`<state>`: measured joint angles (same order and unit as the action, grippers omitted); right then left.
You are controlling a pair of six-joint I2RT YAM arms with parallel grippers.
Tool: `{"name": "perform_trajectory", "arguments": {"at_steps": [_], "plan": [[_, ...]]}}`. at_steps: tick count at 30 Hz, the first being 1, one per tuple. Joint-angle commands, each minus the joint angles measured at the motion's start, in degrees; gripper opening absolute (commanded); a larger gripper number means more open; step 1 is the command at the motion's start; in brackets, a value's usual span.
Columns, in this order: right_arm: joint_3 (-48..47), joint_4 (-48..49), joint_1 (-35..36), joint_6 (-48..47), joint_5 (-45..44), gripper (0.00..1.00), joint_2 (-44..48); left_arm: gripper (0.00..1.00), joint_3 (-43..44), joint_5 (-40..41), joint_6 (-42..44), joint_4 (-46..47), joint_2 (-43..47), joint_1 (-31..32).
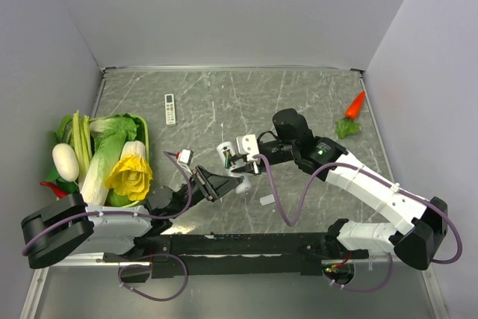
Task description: Load the batteries into the remote control
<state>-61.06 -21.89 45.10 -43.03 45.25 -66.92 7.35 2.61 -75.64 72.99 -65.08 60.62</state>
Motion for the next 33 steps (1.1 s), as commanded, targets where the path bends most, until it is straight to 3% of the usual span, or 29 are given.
{"name": "perform_trajectory", "arguments": {"at_steps": [1,10,21,33], "plan": [[-3.0,0.9,-0.3,-1.2,1.9,0.40,-0.3,0.02,0.9,-1.6,0.6,16.7,0.7,0.4],[-2.0,1.2,-0.9,1.3,-1.5,0.41,0.5,0.02,0.5,-0.9,-0.8,16.5,1.1,0.4],[0.4,4.2,-1.9,6.4,-3.9,0.41,1.2,0.02,1.6,1.4,-1.9,2.3,7.0,0.3],[-2.0,1.2,-2.3,6.2,-2.0,0.44,-0.5,0.02,2.8,0.0,-2.9,0.7,6.3,0.3]]}}
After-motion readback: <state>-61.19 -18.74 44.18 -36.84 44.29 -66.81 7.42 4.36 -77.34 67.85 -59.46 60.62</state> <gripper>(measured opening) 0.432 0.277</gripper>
